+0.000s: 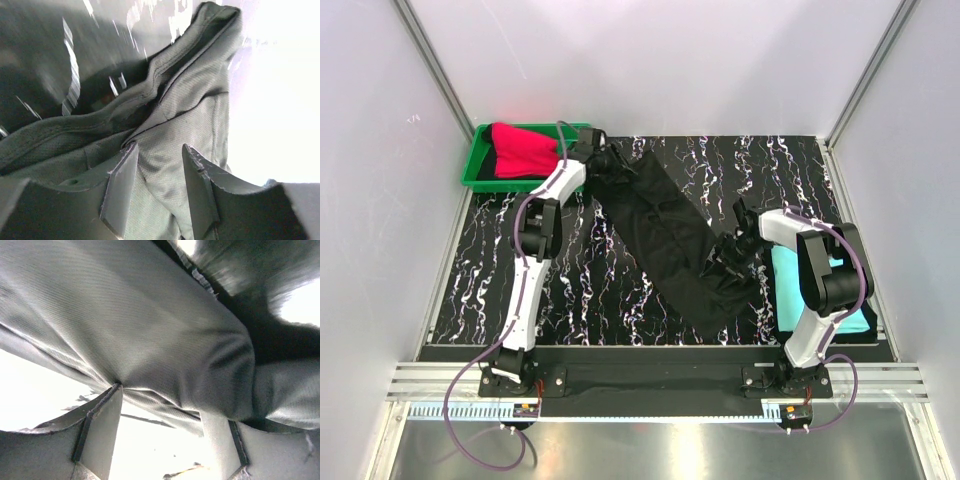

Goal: Fold and stack the t-shirts
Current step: Fold the tshirt

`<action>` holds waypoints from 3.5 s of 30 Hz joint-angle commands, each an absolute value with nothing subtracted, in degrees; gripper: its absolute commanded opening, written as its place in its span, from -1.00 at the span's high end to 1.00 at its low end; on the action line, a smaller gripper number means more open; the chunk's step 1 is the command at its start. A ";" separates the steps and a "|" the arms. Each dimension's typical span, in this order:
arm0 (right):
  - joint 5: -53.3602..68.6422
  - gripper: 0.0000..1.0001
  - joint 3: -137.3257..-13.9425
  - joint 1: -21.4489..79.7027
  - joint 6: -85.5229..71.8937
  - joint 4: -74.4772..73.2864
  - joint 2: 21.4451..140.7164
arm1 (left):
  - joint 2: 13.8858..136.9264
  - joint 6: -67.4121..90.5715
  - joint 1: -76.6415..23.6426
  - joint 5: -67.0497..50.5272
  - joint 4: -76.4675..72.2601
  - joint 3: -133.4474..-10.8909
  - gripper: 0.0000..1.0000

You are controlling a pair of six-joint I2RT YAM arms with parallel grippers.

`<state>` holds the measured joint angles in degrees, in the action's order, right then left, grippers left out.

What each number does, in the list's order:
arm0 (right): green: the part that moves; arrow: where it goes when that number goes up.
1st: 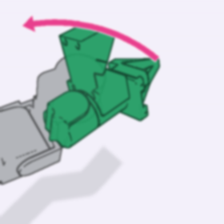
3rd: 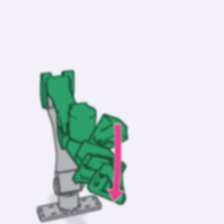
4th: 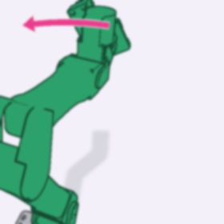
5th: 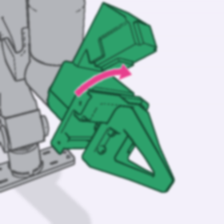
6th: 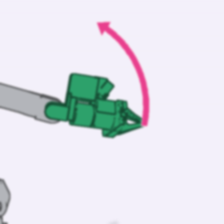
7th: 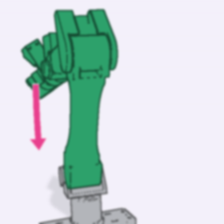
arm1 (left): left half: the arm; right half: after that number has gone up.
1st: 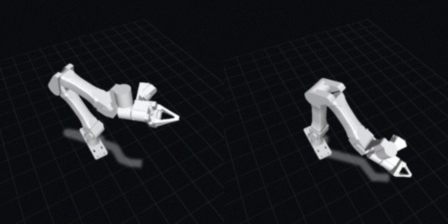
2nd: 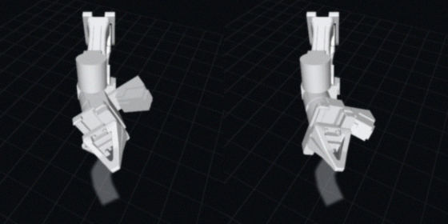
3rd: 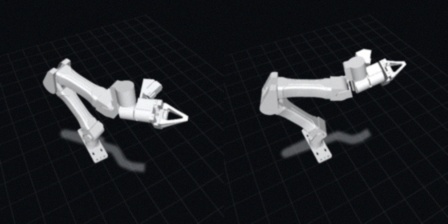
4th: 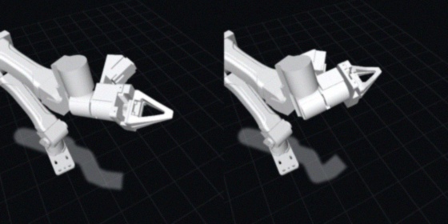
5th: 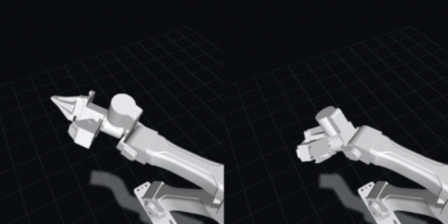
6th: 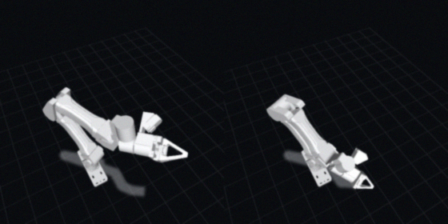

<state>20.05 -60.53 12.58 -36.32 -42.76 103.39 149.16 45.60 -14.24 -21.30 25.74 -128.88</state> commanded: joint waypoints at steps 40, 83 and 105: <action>7.65 -1.00 -68.83 32.42 -16.52 -44.65 99.23 | 88.97 31.21 -14.77 -27.07 32.33 -85.01 -0.23; 7.38 -0.99 -64.42 26.28 -26.73 -50.27 82.62 | 139.47 37.62 -16.00 -24.07 19.95 -110.90 -0.11; 16.09 -0.97 -70.67 29.34 -30.13 -45.18 94.57 | 125.97 35.27 -14.15 -35.77 18.70 -109.44 -0.39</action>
<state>16.62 -68.75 26.63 -26.81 -47.53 94.89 138.74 41.43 -14.63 -35.48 15.18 -112.27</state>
